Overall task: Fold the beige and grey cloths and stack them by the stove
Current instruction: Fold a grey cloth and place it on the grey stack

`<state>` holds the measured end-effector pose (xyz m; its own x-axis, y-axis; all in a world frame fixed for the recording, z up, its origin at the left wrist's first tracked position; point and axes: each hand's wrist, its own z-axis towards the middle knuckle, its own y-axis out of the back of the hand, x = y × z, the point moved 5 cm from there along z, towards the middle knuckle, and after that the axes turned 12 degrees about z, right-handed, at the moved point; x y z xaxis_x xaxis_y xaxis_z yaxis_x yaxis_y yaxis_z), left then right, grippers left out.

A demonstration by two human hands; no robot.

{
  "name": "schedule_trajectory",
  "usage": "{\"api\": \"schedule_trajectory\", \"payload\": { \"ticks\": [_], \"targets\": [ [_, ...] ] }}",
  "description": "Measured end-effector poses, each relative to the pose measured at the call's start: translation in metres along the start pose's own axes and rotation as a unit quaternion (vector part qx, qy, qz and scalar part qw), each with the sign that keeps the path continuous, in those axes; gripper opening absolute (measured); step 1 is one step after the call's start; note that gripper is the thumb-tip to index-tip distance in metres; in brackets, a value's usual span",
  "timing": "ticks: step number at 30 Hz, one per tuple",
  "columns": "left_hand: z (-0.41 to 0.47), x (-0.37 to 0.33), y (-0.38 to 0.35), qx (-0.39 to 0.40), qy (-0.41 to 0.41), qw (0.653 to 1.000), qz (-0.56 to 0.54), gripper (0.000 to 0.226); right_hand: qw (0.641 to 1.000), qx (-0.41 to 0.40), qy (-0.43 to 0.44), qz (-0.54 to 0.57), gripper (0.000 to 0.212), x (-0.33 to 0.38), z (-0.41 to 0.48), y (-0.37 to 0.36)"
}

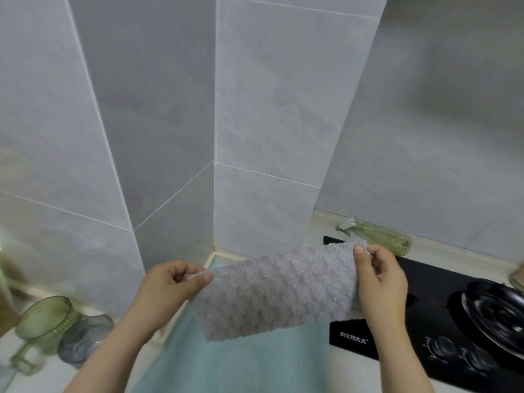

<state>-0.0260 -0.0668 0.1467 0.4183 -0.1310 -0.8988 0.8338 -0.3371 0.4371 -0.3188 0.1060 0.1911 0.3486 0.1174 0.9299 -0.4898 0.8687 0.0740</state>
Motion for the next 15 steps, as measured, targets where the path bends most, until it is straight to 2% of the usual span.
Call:
{"api": "schedule_trajectory", "payload": {
  "ticks": [2,7,11,15],
  "targets": [
    [0.0,0.006,-0.003,0.024,0.021,0.999,-0.009,0.015,1.0,0.0,-0.001,0.007,0.013,0.0,-0.001,0.001],
    [-0.004,0.002,0.0,-0.018,0.0,0.998,0.058,0.039,1.0,0.01,0.013,0.002,0.016,0.002,-0.005,-0.004],
    [-0.01,-0.007,-0.003,-0.093,-0.024,0.992,0.084,0.026,1.0,0.011,0.015,0.002,0.019,0.004,-0.009,-0.008],
    [-0.01,-0.007,0.0,-0.117,-0.016,0.992,0.052,0.022,0.999,0.03,0.002,-0.013,0.018,0.0,-0.01,-0.008]
  ]
}}
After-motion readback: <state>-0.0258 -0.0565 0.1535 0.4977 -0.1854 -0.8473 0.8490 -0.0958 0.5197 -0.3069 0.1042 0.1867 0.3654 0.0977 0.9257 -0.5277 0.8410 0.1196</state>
